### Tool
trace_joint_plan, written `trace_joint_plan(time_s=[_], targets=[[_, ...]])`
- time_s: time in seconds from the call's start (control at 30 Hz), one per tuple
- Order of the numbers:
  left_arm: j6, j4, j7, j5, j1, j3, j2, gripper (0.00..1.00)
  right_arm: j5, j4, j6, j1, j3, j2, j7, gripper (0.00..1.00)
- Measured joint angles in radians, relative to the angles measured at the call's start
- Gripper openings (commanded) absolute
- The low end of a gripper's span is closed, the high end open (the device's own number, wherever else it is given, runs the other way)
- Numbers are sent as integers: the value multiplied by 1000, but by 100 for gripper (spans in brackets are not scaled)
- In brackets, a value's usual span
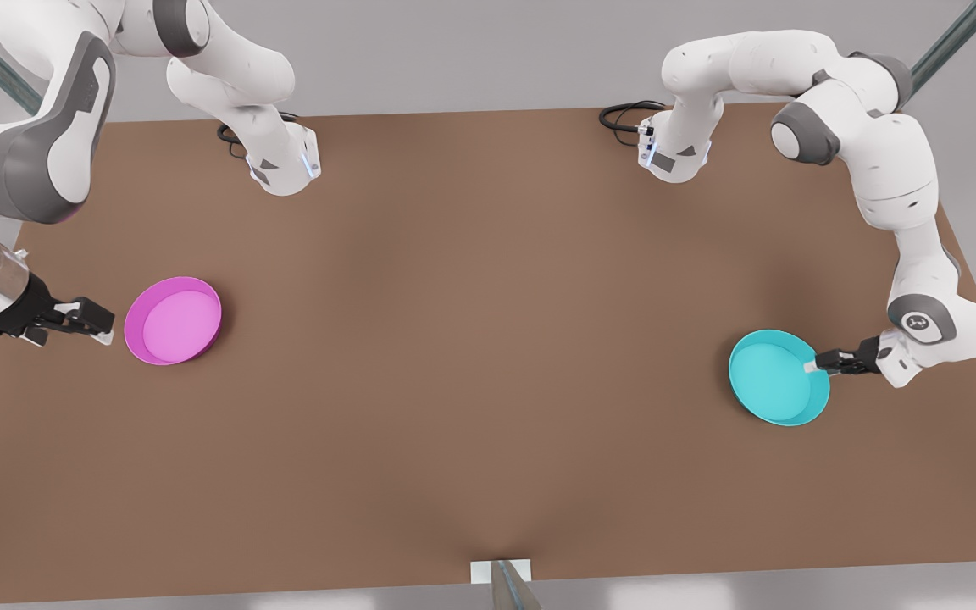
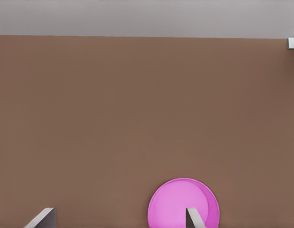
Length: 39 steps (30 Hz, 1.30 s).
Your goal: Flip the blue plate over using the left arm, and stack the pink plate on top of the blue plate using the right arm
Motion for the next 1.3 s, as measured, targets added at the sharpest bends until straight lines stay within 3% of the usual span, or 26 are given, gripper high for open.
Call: trace_joint_plan(time_s=[0.2,0.6,0.7,1.07,1.13,1.3], targets=[[11,0,0,1,-2,0,5,34,19,2,-6,2,1,-6,3,100],[18,0,-2,0,-1,-2,17,32,2,6,-9,1,1,-15,-1,100],[18,-1,-13,0,-2,-2,17,21,0,5,-11,2,1,-20,-1,100],[-22,0,-46,37,-9,0,-8,21,43,6,-14,-26,-11,-28,-15,100],[-30,0,-58,45,-15,0,-21,21,25,7,-44,-36,-7,-32,-183,100],[-66,1,-79,54,-25,1,-44,21,28,8,-42,-40,-9,-31,-190,100]])
